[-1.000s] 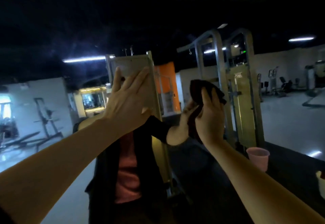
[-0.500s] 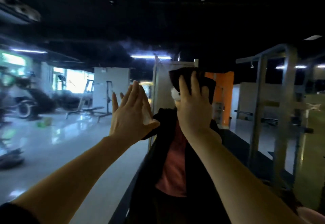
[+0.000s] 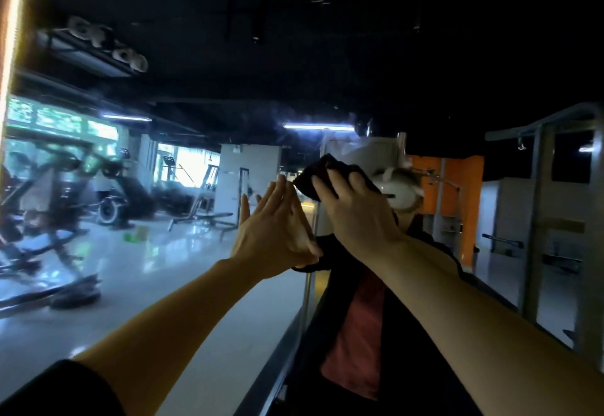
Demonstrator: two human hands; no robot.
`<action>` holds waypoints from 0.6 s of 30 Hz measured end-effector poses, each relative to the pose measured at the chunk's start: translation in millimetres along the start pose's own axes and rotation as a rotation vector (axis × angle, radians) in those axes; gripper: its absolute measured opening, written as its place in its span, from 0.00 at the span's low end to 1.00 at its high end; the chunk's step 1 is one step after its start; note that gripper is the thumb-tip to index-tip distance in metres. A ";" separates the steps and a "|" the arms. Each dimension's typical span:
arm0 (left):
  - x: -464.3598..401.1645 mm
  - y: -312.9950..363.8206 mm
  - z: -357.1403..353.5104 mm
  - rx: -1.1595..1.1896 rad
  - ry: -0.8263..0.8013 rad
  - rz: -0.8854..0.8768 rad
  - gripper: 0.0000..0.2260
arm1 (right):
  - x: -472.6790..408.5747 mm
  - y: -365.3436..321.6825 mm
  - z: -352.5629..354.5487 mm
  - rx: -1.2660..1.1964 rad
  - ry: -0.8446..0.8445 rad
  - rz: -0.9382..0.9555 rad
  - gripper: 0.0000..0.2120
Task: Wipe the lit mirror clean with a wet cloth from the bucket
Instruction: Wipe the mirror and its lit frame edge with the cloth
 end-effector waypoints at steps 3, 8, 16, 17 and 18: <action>-3.0 -7.9 15.7 0.042 0.057 -0.088 0.52 | -11.9 30.1 0.4 0.064 0.072 -0.027 0.25; -12.0 -48.6 24.4 0.115 0.251 0.054 0.52 | -23.2 56.4 -10.7 0.000 0.128 -0.247 0.27; -29.1 -59.6 -2.4 -0.051 0.093 0.141 0.58 | -21.9 60.3 -17.5 -0.053 0.246 -0.286 0.25; -29.6 -59.6 -3.7 -0.051 0.103 0.143 0.58 | -25.8 55.7 -18.1 -0.036 0.275 -0.320 0.24; -30.4 -60.9 -5.2 -0.053 0.108 0.141 0.58 | -31.4 49.9 -20.1 -0.023 0.291 -0.349 0.24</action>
Point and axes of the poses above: each hand's wrist, its own x-axis away from the middle knuckle, its own z-axis out of the back of the hand, y = z × x, the point moved 4 cm from there along -x, towards the middle knuckle, and after that the axes turned 13 degrees about y, right-handed, at the moved point
